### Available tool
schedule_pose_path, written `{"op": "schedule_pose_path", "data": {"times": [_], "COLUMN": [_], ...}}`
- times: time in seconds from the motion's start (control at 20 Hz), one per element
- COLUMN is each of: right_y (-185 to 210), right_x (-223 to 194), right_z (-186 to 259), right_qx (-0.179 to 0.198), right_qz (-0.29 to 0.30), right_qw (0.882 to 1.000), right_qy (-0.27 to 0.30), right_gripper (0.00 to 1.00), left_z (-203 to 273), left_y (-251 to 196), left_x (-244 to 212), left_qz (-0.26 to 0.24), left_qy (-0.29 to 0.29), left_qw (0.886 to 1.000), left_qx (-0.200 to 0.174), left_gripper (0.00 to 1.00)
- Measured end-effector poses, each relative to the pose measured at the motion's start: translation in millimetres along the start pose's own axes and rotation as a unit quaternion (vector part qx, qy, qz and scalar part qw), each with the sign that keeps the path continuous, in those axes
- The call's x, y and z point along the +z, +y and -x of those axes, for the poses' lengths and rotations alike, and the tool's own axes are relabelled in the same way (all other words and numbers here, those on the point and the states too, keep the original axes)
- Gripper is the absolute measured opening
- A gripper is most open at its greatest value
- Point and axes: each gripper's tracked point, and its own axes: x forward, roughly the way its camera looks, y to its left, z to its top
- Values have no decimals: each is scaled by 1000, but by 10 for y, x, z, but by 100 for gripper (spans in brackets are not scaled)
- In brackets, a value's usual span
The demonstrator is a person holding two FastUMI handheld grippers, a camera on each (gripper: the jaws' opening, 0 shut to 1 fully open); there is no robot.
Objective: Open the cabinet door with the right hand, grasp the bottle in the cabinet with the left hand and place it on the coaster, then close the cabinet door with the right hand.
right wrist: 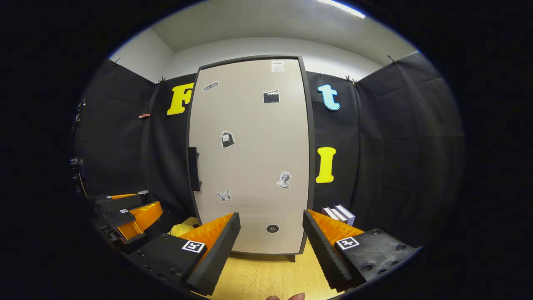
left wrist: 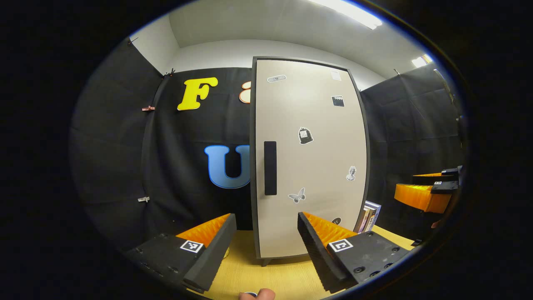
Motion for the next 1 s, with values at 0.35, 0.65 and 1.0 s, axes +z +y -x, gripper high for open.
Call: {"op": "schedule_pose_path", "data": {"times": [0.35,0.65,1.0], "right_y": [-34,-27,-30], "right_x": [4,22,37], "right_z": [-39,-39,-28], "right_qx": [0,1,1], "right_qz": [0,1,0], "right_qw": [1000,1000,1000], "right_qy": [-1,-1,0], "right_gripper": [98,98,98], "left_z": [-38,-29,-6], "left_y": [28,27,33], "left_x": [21,-1,7], "left_qz": [-1,0,0], "left_qy": [-3,-1,-1], "left_qw": [1000,1000,1000], "left_qx": [3,3,4], "left_gripper": [93,93,93]}}
